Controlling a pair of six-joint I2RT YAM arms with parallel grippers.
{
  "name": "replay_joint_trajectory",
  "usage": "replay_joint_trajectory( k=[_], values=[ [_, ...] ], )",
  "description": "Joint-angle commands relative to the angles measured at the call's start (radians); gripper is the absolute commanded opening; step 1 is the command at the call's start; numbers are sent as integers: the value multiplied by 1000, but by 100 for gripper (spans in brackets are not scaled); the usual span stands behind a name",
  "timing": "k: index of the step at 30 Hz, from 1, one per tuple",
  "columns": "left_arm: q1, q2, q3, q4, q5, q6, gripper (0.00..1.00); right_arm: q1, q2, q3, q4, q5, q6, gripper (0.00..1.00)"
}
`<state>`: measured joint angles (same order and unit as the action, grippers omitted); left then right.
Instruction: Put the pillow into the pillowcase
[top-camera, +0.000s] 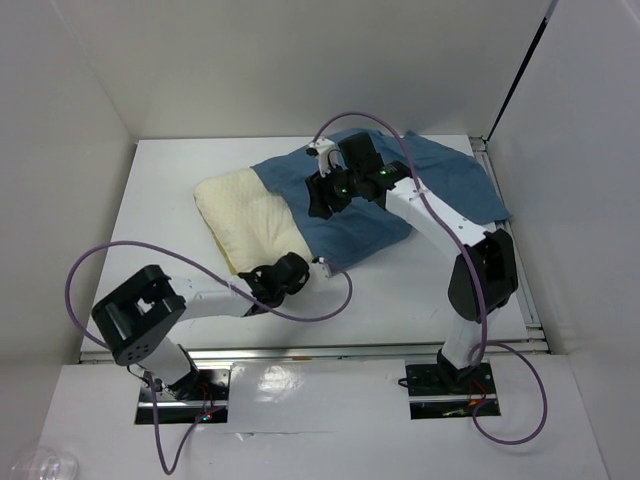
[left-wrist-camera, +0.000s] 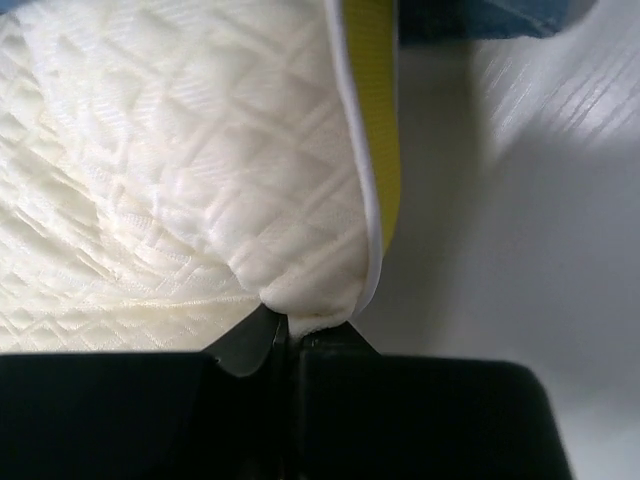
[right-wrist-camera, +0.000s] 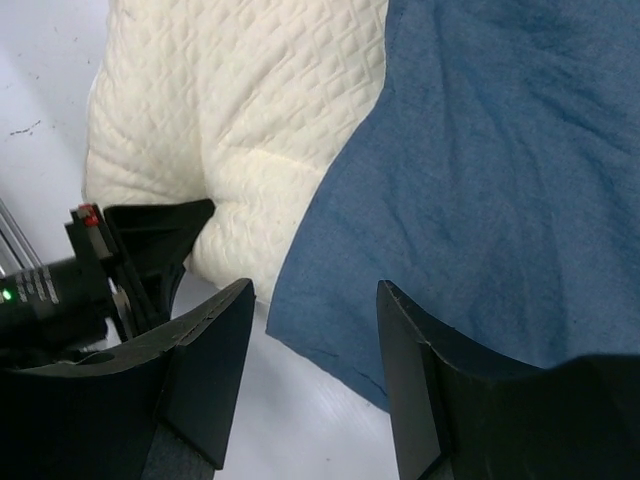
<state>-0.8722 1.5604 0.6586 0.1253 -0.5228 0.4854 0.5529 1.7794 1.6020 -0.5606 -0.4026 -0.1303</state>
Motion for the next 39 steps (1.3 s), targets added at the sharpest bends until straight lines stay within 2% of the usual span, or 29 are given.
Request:
replay_joint_trajectory(
  k=[1, 2, 3, 5, 8, 9, 12, 16, 19, 24, 27, 34, 36, 37, 39],
  values=[
    [65, -77, 100, -235, 249, -125, 0, 10, -83, -16, 34, 11, -6, 59],
    [120, -91, 146, -284, 289, -146, 0, 10, -83, -16, 34, 11, -6, 59],
    [149, -91, 256, -335, 378, -165, 0, 10, -92, -25, 34, 11, -6, 59],
    [232, -91, 434, -473, 449, -224, 0, 10, -104, -34, 56, 24, 6, 59],
    [309, -50, 616, -623, 613, -302, 0, 10, -130, -54, 77, 56, 32, 59],
    [356, -31, 730, -657, 654, -323, 0, 10, -146, -54, 86, 68, 32, 59],
    [442, 50, 927, -754, 773, -407, 0, -1, -210, -105, 155, 87, 60, 59],
    [532, 145, 1128, -844, 898, -490, 0, -1, -271, -142, 223, 116, 81, 58],
    [567, 216, 1275, -903, 990, -542, 0, 22, -284, -142, 232, 215, 109, 56],
    [578, 237, 1357, -925, 1035, -542, 0, 33, -264, -142, 290, 336, 130, 54],
    [578, 227, 1366, -935, 1066, -533, 0, 33, -218, -142, 358, 401, 130, 62],
    [596, 172, 1375, -981, 1089, -544, 0, 33, -62, -67, 427, 461, 103, 63],
    [596, 149, 1363, -981, 1089, -544, 0, 24, -12, -24, 427, 461, 103, 55],
    [596, 139, 1363, -981, 1089, -544, 0, 13, 0, -11, 427, 438, 103, 36],
    [596, 116, 1325, -969, 1089, -544, 0, 4, 24, 25, 427, 394, 103, 14]
  ],
)
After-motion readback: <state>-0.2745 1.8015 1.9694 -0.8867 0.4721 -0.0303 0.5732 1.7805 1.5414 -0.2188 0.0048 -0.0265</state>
